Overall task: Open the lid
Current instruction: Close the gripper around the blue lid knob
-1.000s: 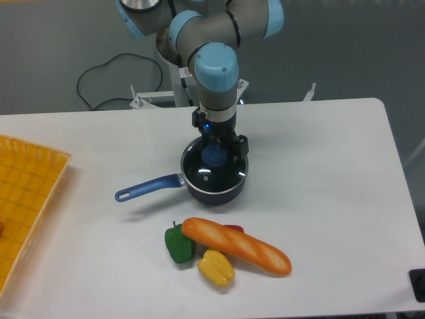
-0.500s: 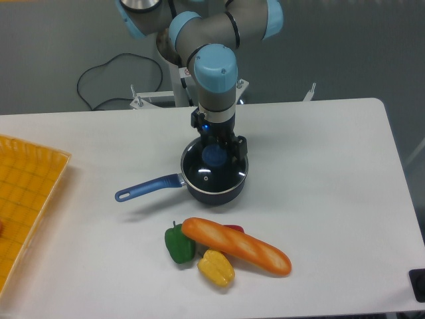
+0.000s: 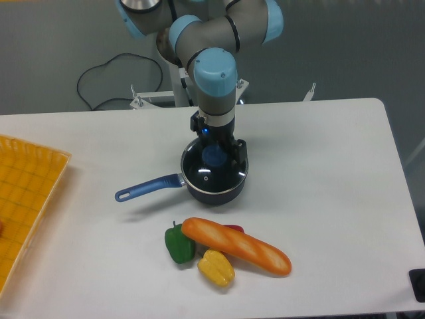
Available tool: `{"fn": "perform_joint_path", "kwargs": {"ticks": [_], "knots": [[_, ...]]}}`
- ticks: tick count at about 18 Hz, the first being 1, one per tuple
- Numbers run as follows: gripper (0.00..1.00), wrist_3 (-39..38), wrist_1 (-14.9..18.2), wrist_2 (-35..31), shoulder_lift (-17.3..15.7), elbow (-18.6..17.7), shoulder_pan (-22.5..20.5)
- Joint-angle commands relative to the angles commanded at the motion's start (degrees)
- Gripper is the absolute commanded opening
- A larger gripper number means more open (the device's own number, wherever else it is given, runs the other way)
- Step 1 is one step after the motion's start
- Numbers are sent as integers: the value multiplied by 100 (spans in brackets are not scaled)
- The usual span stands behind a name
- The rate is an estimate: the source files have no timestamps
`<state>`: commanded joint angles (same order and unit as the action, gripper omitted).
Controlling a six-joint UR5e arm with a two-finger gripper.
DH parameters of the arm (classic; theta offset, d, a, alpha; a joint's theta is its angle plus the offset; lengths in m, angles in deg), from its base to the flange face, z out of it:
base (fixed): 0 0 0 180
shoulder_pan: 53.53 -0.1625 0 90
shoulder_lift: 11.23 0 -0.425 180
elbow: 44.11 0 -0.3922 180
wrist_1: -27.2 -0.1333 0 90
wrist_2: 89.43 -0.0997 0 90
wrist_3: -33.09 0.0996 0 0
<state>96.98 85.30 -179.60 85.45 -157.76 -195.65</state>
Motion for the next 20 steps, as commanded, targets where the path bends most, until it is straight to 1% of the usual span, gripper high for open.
{"fn": "perform_joint_path", "kwargs": {"ticks": [4,20], "knots": [[100,-17,0,228,26,44,0],[98,-70,18,202,62,53,52]]}}
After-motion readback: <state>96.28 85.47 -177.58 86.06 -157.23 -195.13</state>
